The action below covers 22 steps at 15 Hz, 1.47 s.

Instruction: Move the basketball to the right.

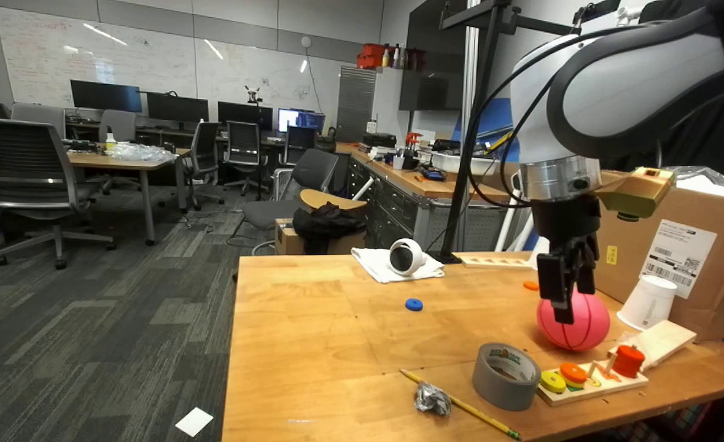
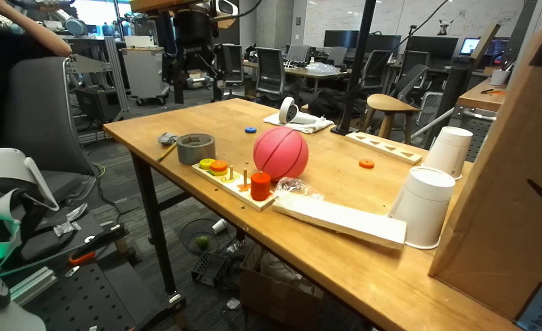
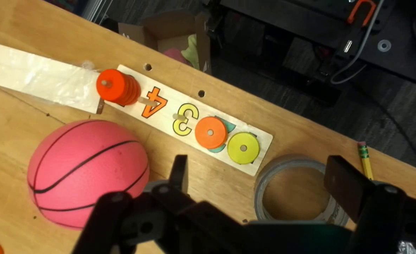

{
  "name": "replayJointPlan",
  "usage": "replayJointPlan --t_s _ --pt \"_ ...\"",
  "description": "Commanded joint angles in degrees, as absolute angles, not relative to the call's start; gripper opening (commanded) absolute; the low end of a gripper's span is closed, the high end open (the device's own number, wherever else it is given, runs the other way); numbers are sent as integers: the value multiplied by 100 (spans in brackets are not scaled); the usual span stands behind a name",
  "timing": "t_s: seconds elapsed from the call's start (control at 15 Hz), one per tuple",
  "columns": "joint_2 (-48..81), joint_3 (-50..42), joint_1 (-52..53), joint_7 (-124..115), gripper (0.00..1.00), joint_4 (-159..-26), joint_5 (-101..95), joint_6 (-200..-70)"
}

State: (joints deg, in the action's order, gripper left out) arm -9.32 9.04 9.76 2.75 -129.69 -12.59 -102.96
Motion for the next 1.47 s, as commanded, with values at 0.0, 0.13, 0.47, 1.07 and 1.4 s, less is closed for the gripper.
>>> replayJointPlan --t_s 0.0,0.13,0.47,1.07,1.4 --pt "-1083 712 851 651 100 -13350 -1033 -10609" --pt "-1148 561 755 789 100 -13634 -888 -10899" --pt "-1075 248 588 1380 100 -14097 -128 -11159" --pt "-1058 189 755 3073 100 -13841 1442 -11530" --pt "-868 170 826 3968 100 -13790 2214 -11876"
